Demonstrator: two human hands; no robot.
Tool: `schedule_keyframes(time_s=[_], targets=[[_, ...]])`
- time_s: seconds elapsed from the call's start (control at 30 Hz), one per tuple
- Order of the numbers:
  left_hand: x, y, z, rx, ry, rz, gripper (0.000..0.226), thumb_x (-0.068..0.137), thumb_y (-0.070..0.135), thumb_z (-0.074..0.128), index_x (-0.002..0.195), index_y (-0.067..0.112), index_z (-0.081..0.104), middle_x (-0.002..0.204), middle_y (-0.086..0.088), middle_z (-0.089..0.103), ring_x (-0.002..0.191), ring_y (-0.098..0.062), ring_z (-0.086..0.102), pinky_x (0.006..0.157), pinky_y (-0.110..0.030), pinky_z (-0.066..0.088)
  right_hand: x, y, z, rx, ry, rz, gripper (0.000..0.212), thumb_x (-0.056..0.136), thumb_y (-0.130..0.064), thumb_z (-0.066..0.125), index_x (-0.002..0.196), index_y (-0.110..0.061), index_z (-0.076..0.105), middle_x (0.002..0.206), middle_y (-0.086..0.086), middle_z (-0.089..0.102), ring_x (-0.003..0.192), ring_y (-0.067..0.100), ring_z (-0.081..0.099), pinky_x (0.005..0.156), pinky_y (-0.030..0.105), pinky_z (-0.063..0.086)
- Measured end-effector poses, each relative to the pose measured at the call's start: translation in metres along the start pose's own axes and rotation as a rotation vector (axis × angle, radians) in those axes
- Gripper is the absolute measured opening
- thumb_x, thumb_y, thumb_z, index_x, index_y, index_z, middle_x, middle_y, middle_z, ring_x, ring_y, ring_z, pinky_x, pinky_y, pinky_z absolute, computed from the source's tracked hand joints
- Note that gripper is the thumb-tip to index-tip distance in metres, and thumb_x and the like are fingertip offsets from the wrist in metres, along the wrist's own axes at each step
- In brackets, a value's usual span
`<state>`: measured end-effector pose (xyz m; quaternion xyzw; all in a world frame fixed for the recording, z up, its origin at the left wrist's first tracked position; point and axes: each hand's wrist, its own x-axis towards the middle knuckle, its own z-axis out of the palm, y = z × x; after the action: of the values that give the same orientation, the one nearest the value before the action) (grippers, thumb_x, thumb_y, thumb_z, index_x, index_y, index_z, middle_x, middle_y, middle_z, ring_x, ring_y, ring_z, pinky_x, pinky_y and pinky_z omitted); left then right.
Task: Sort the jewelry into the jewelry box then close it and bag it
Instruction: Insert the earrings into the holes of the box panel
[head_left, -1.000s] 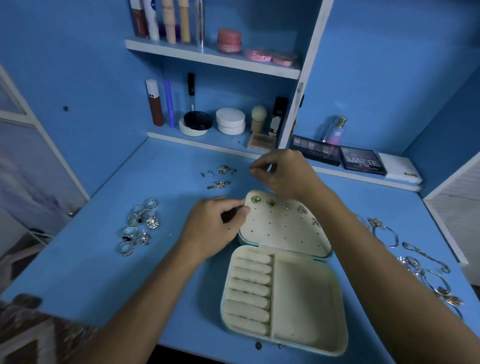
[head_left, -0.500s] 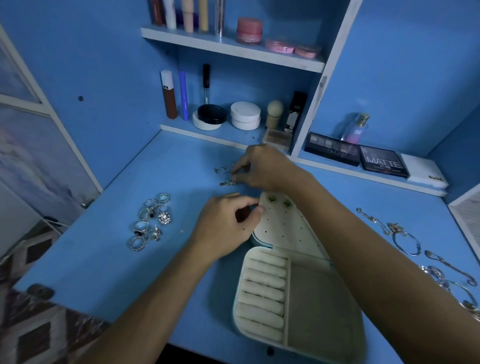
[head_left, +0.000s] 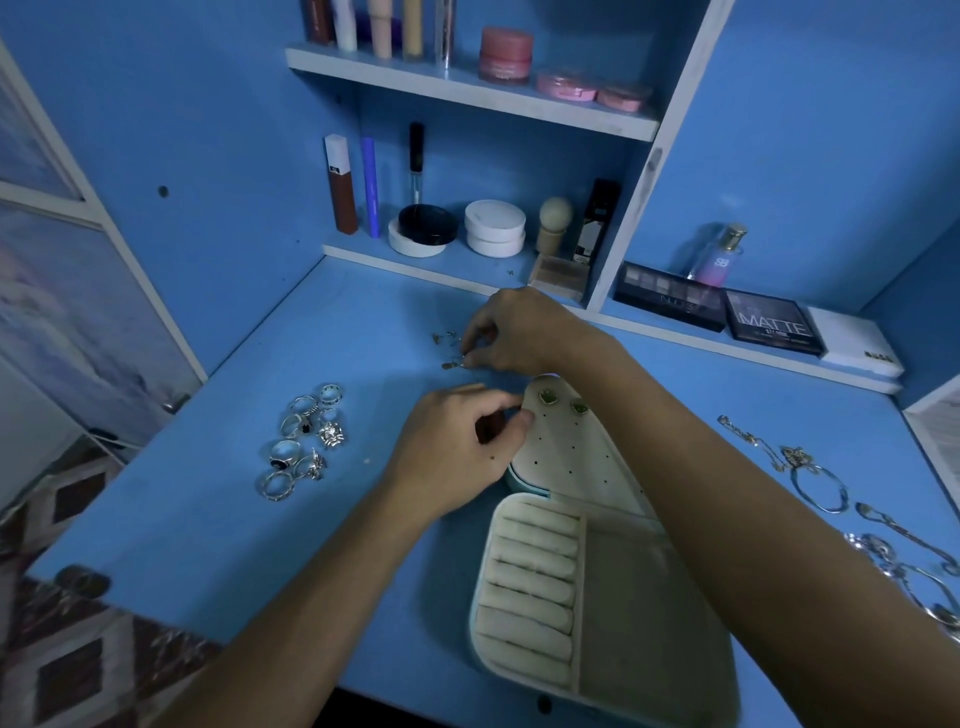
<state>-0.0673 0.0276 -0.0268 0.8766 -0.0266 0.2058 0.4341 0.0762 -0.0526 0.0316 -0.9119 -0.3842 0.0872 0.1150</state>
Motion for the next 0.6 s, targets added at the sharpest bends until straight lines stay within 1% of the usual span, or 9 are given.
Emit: schedule_keyframes(time_s=[0.07, 0.1, 0.23, 0.3, 0.5, 0.6], targets=[[-0.0001, 0.0003, 0.0, 0.003, 0.002, 0.001, 0.021, 0.086, 0.036, 0.063, 0.091, 0.022, 0.077, 0.074, 0.007, 0.068, 0.071, -0.008, 0.062, 0.067, -0.031, 0.05, 0.0004, -0.0005, -0.0001, 0.018, -0.005, 0.008, 0.006, 0.083, -0.038, 0.075, 0.087, -0.035, 0.073, 0.092, -0.015, 0.063, 0.093, 0.009, 0.059, 0.081, 0.028, 0.049], [-0.0002, 0.0005, -0.0002, 0.003, 0.001, 0.001, 0.02, 0.086, 0.036, 0.063, 0.091, 0.022, 0.077, 0.074, 0.007, 0.068, 0.071, -0.007, 0.062, 0.067, -0.031, 0.05, 0.0002, -0.0009, -0.0002, 0.024, -0.011, 0.014, 0.005, 0.083, -0.036, 0.075, 0.086, -0.034, 0.072, 0.092, -0.014, 0.063, 0.093, 0.01, 0.06, 0.082, 0.029, 0.051], [-0.0001, 0.0013, -0.0009, 0.007, -0.004, 0.007, 0.02, 0.086, 0.035, 0.063, 0.091, 0.022, 0.077, 0.075, 0.007, 0.069, 0.072, -0.007, 0.063, 0.068, -0.03, 0.05, -0.001, -0.0033, -0.0023, 0.034, -0.033, 0.026, 0.007, 0.085, -0.03, 0.075, 0.089, -0.027, 0.07, 0.083, -0.016, 0.057, 0.092, 0.011, 0.061, 0.082, 0.028, 0.052], [-0.0002, 0.001, -0.0011, 0.008, -0.005, 0.009, 0.019, 0.086, 0.035, 0.063, 0.092, 0.022, 0.077, 0.076, 0.007, 0.069, 0.073, -0.007, 0.063, 0.067, -0.03, 0.05, -0.0007, -0.0051, -0.0036, 0.04, -0.036, 0.025, 0.007, 0.085, -0.028, 0.075, 0.089, -0.026, 0.07, 0.08, -0.018, 0.058, 0.089, 0.01, 0.06, 0.081, 0.027, 0.052], [0.0, 0.0013, -0.0009, 0.012, -0.008, 0.003, 0.02, 0.086, 0.036, 0.063, 0.093, 0.023, 0.077, 0.074, 0.01, 0.067, 0.072, -0.006, 0.061, 0.066, -0.026, 0.048, 0.001, -0.0056, -0.0041, 0.077, -0.003, 0.039, 0.007, 0.083, -0.029, 0.077, 0.081, -0.028, 0.071, 0.078, -0.017, 0.064, 0.085, 0.006, 0.062, 0.073, 0.02, 0.048], [0.0001, 0.0013, -0.0012, 0.008, -0.005, 0.008, 0.019, 0.086, 0.035, 0.064, 0.093, 0.023, 0.077, 0.074, 0.011, 0.067, 0.072, -0.006, 0.062, 0.066, -0.026, 0.048, -0.001, -0.0049, -0.0064, 0.133, 0.024, 0.037, 0.008, 0.084, -0.028, 0.076, 0.08, -0.028, 0.07, 0.082, -0.014, 0.067, 0.085, 0.006, 0.062, 0.064, 0.013, 0.041]])
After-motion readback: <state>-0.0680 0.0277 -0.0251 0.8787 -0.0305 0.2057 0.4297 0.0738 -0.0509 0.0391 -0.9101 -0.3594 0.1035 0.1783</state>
